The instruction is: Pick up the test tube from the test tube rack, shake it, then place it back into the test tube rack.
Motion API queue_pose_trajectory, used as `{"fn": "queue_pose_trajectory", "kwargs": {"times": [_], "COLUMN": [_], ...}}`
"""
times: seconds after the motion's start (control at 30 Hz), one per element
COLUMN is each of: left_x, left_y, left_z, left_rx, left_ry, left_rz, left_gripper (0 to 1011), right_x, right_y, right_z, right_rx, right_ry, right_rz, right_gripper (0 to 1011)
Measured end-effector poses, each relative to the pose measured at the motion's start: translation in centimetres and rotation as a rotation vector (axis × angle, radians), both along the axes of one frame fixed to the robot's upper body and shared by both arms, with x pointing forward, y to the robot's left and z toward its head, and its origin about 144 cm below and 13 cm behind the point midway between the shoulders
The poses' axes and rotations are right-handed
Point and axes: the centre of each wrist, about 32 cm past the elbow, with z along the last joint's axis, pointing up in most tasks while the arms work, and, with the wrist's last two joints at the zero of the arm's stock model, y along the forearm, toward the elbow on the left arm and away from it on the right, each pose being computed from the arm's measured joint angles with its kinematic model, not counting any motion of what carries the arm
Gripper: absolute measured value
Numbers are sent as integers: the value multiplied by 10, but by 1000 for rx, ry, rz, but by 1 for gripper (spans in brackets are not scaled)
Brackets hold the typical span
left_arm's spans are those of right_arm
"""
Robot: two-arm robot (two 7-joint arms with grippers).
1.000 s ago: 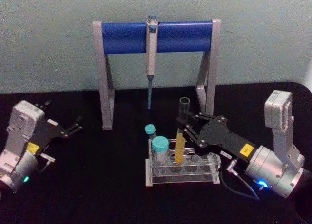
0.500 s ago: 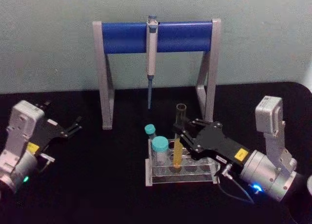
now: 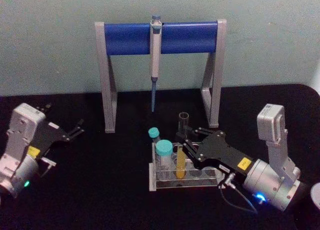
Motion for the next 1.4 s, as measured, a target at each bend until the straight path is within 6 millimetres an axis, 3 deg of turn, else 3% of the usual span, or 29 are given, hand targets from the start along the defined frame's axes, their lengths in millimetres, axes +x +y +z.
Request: {"fn": "queue_pose_trajectory", "kwargs": {"times": [1.3,1.4], "left_x": [0,0], "left_y": [0,0], "left_z": [0,0], "left_rx": [0,0], "left_ry": [0,0], "left_rz": [0,0], "left_gripper": [1001,1001], "right_x": [1,1], "right_y": [1,0], "right_z": [-12,-12], "right_rx": [-1,-2], "right_ry": [41,42], "right_rz": [-21,-21], "right_gripper": [228,291]}}
